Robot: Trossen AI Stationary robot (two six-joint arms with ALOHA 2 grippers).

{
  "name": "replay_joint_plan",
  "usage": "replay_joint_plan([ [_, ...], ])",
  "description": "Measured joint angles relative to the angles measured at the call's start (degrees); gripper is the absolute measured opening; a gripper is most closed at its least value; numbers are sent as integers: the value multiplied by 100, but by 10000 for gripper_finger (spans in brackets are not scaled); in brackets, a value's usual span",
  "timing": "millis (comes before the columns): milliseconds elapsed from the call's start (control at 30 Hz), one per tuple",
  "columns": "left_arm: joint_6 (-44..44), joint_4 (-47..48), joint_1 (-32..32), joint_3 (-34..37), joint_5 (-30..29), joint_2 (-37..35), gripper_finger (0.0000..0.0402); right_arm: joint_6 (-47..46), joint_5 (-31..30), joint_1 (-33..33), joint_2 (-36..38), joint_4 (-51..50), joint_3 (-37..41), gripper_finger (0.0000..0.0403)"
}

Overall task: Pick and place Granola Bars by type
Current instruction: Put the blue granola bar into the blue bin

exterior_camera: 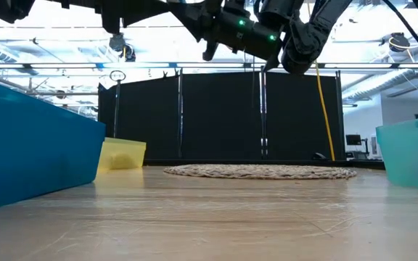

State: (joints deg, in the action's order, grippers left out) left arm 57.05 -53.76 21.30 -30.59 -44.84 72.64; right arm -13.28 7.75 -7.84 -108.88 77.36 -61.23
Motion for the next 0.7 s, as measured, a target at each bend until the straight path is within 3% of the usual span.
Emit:
replay_joint_plan([
  [233,-19,-45,-176,0,434,0,282,148,-55,40,0,-155,0,0],
  [700,740,-754,-166,0,361,0,282,259,-195,42,0,-273,0,0],
])
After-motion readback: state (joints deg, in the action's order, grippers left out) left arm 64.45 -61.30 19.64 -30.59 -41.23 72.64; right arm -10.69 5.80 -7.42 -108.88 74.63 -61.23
